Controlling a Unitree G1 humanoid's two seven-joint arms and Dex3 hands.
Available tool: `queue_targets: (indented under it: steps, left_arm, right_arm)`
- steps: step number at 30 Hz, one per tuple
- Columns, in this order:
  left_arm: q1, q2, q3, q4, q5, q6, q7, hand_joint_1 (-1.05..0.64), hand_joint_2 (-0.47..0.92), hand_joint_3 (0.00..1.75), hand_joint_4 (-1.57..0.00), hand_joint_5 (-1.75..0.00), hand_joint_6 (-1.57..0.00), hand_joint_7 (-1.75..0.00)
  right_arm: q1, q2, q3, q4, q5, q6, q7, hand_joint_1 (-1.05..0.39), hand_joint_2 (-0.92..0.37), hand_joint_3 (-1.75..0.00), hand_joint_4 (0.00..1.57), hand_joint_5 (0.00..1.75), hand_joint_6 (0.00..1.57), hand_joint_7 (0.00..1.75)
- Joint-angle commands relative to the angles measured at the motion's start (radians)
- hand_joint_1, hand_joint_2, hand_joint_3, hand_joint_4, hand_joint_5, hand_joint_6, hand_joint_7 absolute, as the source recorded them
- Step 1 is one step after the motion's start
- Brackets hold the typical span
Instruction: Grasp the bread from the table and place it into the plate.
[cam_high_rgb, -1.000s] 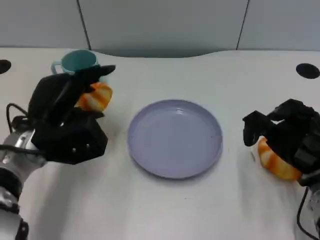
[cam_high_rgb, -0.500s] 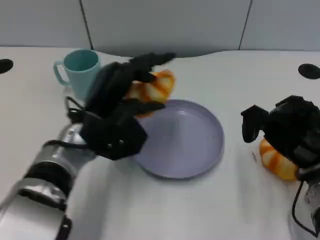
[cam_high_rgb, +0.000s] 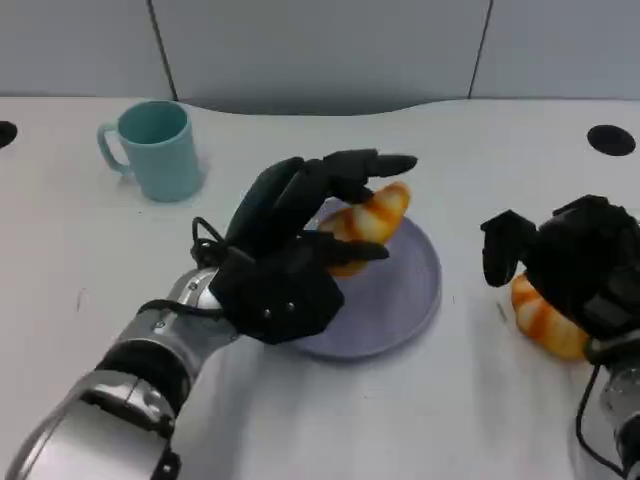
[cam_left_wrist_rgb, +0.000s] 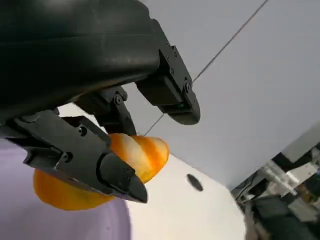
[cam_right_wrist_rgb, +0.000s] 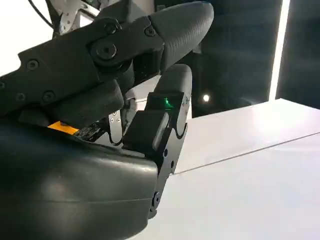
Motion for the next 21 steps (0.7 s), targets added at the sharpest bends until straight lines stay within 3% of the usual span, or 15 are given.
queue_targets:
  steps: [1, 8, 11, 15, 18, 21]
  left_arm:
    - [0.012, 0.05, -0.013, -0.009, 0.009, 0.058, -0.029, -0.92, 0.91, 0.2, -0.25, -0.3, -0.36, 0.0]
    - [0.023, 0.059, 0.05, -0.022, -0.095, 0.052, -0.176, -1.05, 0.92, 0.49, -0.01, -0.33, -0.18, -0.01]
    - [0.059, 0.044, 0.142, -0.03, -0.236, 0.03, -0.336, -1.05, 0.92, 0.52, 0.0, -0.37, -0.15, 0.0]
    - [0.117, 0.036, 0.266, -0.079, -0.442, 0.073, -0.59, -1.05, 0.92, 0.49, 0.0, -0.33, -0.14, -0.01]
    - [0.203, 0.063, 0.371, -0.186, -0.64, 0.185, -0.826, -0.98, 0.92, 0.44, 0.0, -0.63, -0.16, -0.03]
    - [0.297, 0.079, 0.439, -0.321, -0.791, 0.333, -0.993, -1.0, 0.92, 0.42, 0.0, -0.69, -0.17, -0.04]
  right_arm:
    - [0.004, 0.005, -0.011, -0.004, 0.002, -0.076, -0.027, -0.54, -0.9, 0.0, 0.68, 1.4, 1.14, 0.15]
    - [-0.007, 0.022, 0.002, -0.011, -0.009, -0.134, -0.107, -0.56, -0.91, -0.01, 0.75, 1.31, 1.15, 0.16]
    - [0.004, 0.032, 0.017, -0.028, -0.023, -0.131, -0.161, -0.57, -0.91, 0.0, 0.75, 1.32, 1.15, 0.18]
    - [0.005, 0.035, 0.013, -0.024, -0.016, -0.115, -0.162, -0.55, -0.92, -0.01, 0.7, 1.38, 1.04, 0.35]
    - [0.017, 0.035, 0.021, -0.04, -0.024, -0.102, -0.177, -0.56, -0.91, 0.0, 0.72, 1.36, 1.04, 0.38]
    - [0.03, 0.038, 0.024, -0.057, -0.022, -0.116, -0.167, -0.57, -0.92, -0.01, 0.71, 1.36, 1.02, 0.39]
